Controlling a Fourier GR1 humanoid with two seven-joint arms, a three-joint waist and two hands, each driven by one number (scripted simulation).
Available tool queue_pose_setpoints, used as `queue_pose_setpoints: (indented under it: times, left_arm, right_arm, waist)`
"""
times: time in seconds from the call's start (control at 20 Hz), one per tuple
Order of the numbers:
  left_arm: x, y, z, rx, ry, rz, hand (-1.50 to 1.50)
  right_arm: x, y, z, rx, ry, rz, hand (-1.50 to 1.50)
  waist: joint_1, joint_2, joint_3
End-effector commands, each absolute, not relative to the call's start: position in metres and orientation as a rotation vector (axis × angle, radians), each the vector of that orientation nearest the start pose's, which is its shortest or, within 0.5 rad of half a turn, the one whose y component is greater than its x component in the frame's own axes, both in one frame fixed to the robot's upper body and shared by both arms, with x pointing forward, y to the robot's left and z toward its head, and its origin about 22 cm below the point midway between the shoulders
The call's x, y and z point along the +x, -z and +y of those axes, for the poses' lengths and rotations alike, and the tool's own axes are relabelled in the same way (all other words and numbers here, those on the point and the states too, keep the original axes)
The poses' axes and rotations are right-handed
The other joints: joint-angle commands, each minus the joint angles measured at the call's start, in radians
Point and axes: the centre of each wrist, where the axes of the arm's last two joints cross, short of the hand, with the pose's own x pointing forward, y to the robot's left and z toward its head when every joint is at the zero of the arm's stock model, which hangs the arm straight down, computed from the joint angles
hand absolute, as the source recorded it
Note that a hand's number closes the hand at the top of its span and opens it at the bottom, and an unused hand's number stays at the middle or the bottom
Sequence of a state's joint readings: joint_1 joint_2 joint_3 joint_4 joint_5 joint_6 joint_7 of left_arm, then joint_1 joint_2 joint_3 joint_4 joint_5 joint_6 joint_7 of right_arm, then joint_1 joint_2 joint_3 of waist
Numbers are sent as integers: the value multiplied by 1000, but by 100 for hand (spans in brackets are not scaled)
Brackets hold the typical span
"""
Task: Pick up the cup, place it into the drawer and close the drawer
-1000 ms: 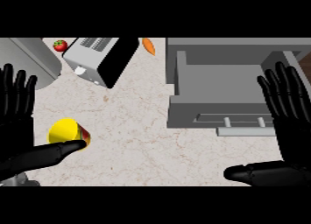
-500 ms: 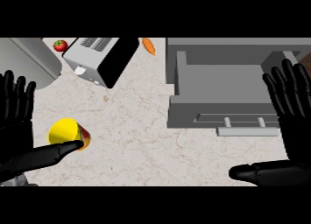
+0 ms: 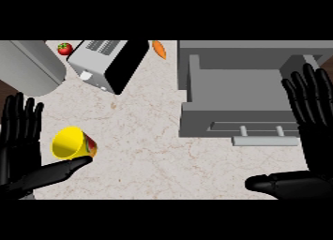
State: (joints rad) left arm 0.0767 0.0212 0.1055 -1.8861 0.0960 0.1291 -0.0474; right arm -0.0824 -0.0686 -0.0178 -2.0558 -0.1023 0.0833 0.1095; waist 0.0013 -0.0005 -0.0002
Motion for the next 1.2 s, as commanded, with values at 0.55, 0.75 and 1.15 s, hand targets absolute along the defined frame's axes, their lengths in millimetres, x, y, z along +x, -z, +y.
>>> queue_pose_setpoints:
  times: [0.55,0.75,1.15]
  left_arm:
    - [205,26,314,232,-292,-1754,-150]
    - [210,36,301,245,-291,-1753,-150]
    - [189,64,320,247,-300,-1707,-150]
  right_arm:
    - [224,-138,-254,137,-143,-2007,-150]
    - [234,-125,-230,137,-122,-1992,-150]
    - [219,-139,-239,156,-120,-1998,-150]
  waist:
    - [-3,1,0]
    - [0,0,0]
    - [0,0,0]
